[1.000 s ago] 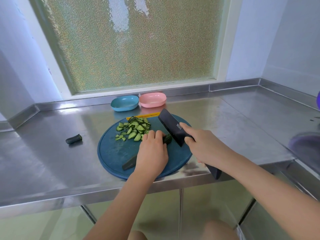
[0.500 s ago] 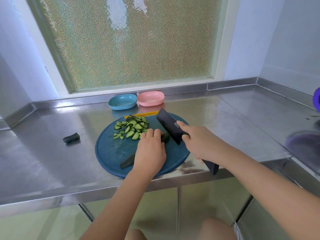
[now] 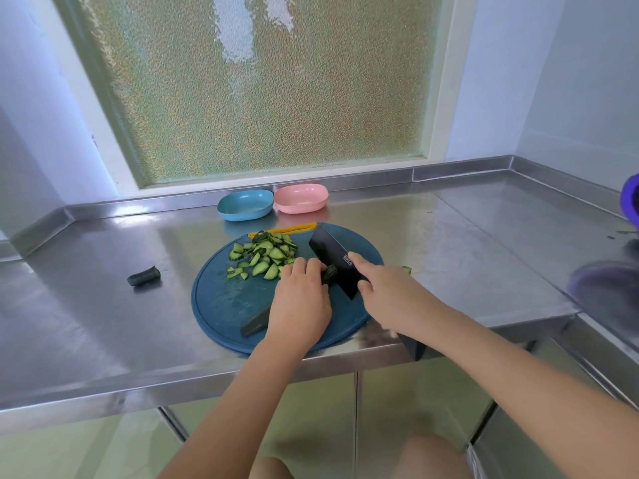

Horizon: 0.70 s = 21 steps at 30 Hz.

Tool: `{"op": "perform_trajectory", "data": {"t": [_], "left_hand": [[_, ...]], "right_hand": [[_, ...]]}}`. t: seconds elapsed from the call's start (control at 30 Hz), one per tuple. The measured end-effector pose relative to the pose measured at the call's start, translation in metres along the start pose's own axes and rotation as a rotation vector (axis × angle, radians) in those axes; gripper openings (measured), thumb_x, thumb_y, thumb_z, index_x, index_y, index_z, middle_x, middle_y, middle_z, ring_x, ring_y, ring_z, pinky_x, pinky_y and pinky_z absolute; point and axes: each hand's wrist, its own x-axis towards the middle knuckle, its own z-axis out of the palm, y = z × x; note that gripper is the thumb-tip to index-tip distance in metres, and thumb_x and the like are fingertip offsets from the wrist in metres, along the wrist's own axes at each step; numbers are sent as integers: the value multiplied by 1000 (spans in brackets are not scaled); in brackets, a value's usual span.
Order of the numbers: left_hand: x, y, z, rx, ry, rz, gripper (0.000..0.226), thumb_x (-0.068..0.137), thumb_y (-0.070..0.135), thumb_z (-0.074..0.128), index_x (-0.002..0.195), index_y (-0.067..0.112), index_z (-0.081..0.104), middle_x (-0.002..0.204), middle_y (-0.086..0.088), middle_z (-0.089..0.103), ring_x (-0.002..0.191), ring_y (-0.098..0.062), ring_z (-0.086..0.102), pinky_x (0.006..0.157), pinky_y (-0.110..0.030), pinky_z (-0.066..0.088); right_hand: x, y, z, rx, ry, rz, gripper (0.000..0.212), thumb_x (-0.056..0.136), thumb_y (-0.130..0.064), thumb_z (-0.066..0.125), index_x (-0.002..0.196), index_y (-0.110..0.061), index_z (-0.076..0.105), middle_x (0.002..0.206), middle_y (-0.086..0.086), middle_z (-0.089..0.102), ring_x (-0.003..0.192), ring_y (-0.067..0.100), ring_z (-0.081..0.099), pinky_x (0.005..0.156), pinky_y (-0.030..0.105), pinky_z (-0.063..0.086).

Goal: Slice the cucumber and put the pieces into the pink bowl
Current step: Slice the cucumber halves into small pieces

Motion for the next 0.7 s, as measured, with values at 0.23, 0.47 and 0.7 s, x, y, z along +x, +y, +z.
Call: {"op": "perform_trajectory", "data": {"t": [0.23,0.47,0.7], "left_hand": [[0,1,-1,-14,8,1,29,95,22,44,122,15,46,118,-6,47,106,-23,42,90,-31,37],[-1,1,-1,-18,14,-1,26,94,21,45,119,14,47,115,-6,48,104,-23,42,88,-32,38],[0,0,0,6,8,-3,25,95,21,43,118,12,47,114,-7,48,103,-24,43,88,-33,39]], "right_hand": [[-3,2,-15,81,48,12,53,102,-18,30,151,-33,17,63,0,47,50,14,44,57,28,43],[-6,-3,-19,49,9,-18,53,103,-17,30,152,-32,17,68,1,47,51,13,43,63,33,48],[-5,-6,-19,-3,-13,-14,54,103,-16,28,153,-30,14,70,4,45,53,11,40,61,29,43]]}}
